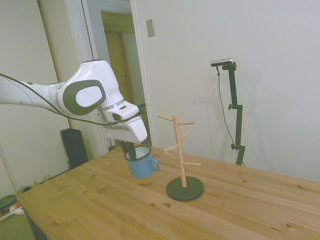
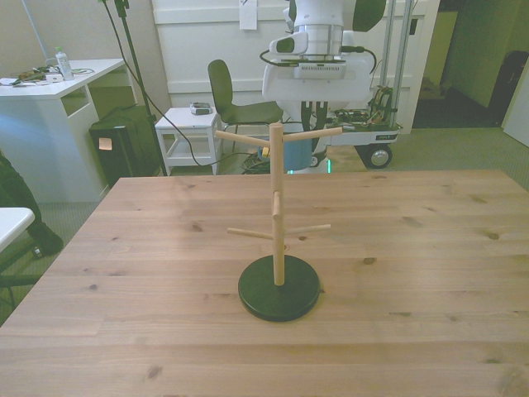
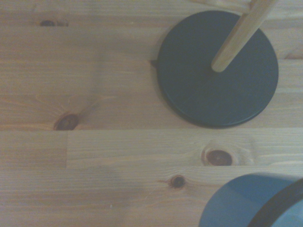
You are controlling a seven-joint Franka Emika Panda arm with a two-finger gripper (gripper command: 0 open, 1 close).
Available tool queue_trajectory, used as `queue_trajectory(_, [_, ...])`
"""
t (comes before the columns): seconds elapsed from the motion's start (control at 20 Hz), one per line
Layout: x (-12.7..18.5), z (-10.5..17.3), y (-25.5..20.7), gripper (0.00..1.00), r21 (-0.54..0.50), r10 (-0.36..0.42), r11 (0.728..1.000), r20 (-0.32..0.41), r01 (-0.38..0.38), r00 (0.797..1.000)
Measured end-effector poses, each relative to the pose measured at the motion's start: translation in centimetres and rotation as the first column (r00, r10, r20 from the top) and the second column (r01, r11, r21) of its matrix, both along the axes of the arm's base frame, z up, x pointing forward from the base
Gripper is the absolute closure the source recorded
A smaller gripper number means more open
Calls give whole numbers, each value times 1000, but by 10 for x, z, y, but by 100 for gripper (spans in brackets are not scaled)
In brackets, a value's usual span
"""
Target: Hang the mug
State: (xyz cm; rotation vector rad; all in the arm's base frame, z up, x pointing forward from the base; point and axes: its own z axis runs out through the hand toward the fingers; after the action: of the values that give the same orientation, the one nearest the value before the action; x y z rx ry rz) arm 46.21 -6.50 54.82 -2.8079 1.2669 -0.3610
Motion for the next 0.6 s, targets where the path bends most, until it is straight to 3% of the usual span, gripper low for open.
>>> queue_trajectory(0.6, [28, 27, -16, 100, 11, -13, 1000, 11, 13, 1000])
